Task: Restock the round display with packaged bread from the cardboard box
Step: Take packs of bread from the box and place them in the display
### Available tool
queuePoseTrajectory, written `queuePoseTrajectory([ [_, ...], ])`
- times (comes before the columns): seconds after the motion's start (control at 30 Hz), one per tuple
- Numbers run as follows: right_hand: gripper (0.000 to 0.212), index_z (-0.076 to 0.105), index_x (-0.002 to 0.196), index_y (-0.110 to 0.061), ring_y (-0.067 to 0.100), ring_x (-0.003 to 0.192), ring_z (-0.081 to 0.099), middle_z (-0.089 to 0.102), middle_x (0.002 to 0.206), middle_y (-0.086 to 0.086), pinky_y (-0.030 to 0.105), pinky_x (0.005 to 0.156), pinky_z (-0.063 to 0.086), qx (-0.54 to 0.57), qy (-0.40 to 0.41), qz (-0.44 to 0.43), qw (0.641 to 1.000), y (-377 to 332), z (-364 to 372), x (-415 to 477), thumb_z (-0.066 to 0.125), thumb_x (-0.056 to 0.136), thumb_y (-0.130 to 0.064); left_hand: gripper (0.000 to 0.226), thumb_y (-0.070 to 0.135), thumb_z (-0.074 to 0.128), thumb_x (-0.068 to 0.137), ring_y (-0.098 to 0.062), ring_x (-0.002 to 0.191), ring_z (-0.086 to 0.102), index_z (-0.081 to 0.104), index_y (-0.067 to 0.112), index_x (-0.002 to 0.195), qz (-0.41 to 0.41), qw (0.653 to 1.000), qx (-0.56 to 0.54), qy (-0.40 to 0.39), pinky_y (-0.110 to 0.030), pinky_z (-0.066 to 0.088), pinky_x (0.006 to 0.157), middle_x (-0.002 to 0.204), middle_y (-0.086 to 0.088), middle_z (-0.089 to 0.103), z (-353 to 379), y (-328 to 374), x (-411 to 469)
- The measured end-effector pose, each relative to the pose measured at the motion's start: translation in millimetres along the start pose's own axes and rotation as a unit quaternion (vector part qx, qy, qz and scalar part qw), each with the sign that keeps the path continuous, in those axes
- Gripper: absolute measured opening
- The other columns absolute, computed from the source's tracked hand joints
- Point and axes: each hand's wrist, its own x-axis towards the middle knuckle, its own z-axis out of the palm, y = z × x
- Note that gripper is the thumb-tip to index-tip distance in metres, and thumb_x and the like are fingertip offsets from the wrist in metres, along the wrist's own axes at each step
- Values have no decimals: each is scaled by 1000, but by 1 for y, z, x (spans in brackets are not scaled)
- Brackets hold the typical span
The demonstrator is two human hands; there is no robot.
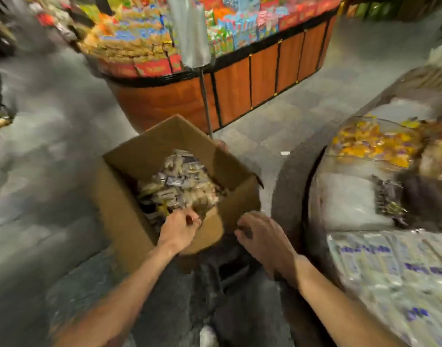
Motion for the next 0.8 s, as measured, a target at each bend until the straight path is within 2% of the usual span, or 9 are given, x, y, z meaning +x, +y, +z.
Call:
queuePoseTrajectory([
  [0.03,27,64,117,-13,22,114,56,63,119,3,34,95,43,-5,-15,6,1000,-9,13,29,57,97,-30,1,27,65,94,-17,93,64,65,26,93,-25,1000,1,-10,-22,41,73,97,4,68,-4,-20,19],
  [0.1,26,62,117,-14,23,114,55,63,118,5,33,94,43,-13,-51,20,998,-25,36,78,56,97,-30,13,27,63,95,-15,90,62,67,20,105,-75,996,-11,-37,-21,39,70,99,3,65,-4,-60,50],
  [0.33,12,49,84,-21,17,82,50,50,86,-4,29,71,35,-57,-211,34,975,-10,89,227,52,96,-22,16,28,61,96,-18,79,61,64,12,93,-162,975,-66,-138,-26,48,66,84,0,62,22,-135,145],
  [0.43,12,59,95,-17,25,91,63,65,94,2,36,76,49,-70,-266,59,960,19,125,285,55,95,-28,19,33,62,94,-22,83,64,66,14,94,-212,962,-87,-147,-39,53,74,89,-4,67,38,-161,182],
  [0.5,22,58,109,-13,31,101,63,67,106,9,37,81,50,-99,-334,62,935,37,151,320,57,95,-30,22,32,67,91,-24,96,64,68,14,104,-241,958,-89,-130,-39,53,83,101,-5,69,48,-166,201],
  [0.57,28,59,116,-10,32,109,61,65,114,12,36,85,49,-114,-389,73,911,54,174,344,62,95,-29,34,29,72,89,-23,112,61,65,13,119,-242,952,-86,-164,-31,49,93,116,-2,66,58,-165,217],
  [0.67,38,58,126,-13,30,118,57,61,127,11,37,95,45,-125,-457,93,875,87,207,362,65,93,-31,68,22,82,81,-17,131,47,50,17,140,-210,925,-112,-296,-13,41,95,131,5,51,78,-164,234],
  [0.73,50,52,136,-21,30,125,53,55,139,10,36,100,46,-138,-488,84,858,109,229,365,68,91,-33,110,35,92,64,-22,145,31,28,25,154,-186,891,-65,-410,-28,30,117,156,5,34,91,-171,242],
  [0.8,81,32,152,-26,29,142,35,33,158,7,43,111,38,-164,-516,43,840,125,248,364,75,84,-35,135,47,94,56,-25,150,21,6,33,158,-178,853,3,-491,-42,24,122,165,3,17,102,-181,244],
])
